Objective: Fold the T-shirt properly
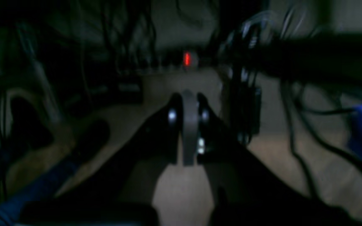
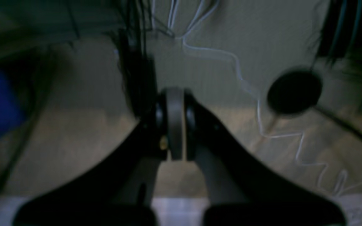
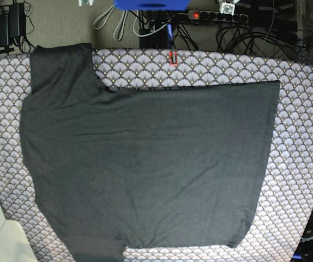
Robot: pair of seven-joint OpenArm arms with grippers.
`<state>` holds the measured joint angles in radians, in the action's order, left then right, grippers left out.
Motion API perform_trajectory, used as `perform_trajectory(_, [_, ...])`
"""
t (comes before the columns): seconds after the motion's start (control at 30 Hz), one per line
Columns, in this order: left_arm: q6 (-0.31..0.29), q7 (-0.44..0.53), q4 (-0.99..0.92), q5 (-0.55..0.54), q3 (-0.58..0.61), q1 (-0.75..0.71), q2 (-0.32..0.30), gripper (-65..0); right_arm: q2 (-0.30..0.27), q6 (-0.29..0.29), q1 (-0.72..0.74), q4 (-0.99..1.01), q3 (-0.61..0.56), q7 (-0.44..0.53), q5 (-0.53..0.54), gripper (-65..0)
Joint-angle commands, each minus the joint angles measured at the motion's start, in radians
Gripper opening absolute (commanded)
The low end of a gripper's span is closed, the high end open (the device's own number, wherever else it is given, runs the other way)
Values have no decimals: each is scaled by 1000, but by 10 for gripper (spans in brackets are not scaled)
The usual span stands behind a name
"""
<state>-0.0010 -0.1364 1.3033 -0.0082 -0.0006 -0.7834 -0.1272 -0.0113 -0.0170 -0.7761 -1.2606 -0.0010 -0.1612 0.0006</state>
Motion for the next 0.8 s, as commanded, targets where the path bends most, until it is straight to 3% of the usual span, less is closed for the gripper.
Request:
perform_trajectory(0.0, [-3,22,68,0,0,-55,-10,-647,-2,5,-47,-67,3,15,3,-650])
perform_trajectory(0.1, [2,11,250,0,0,-141,-36,-647,-17,5,-128,-232,12,5,5,-650])
perform_trajectory(0.2, [3,-68,457,0,-23,-202,-61,-647,-20,5,-197,-405,37,4,5,-650])
perform_trajectory(0.37, [0,-153,697,0,-100,-244,-59,-647,-25,5,-256,-652,94,4,5,-650])
perform_trajectory(0.6, [-3,-159,720,-8,-141,-207,-59,-646,-25,5,-177,-758,160,2,5,-650])
perform_trajectory(0.77, [-4,-162,720,-183,-141,-179,-75,-645,-26,4,-72,-759,183,-111,5,-650])
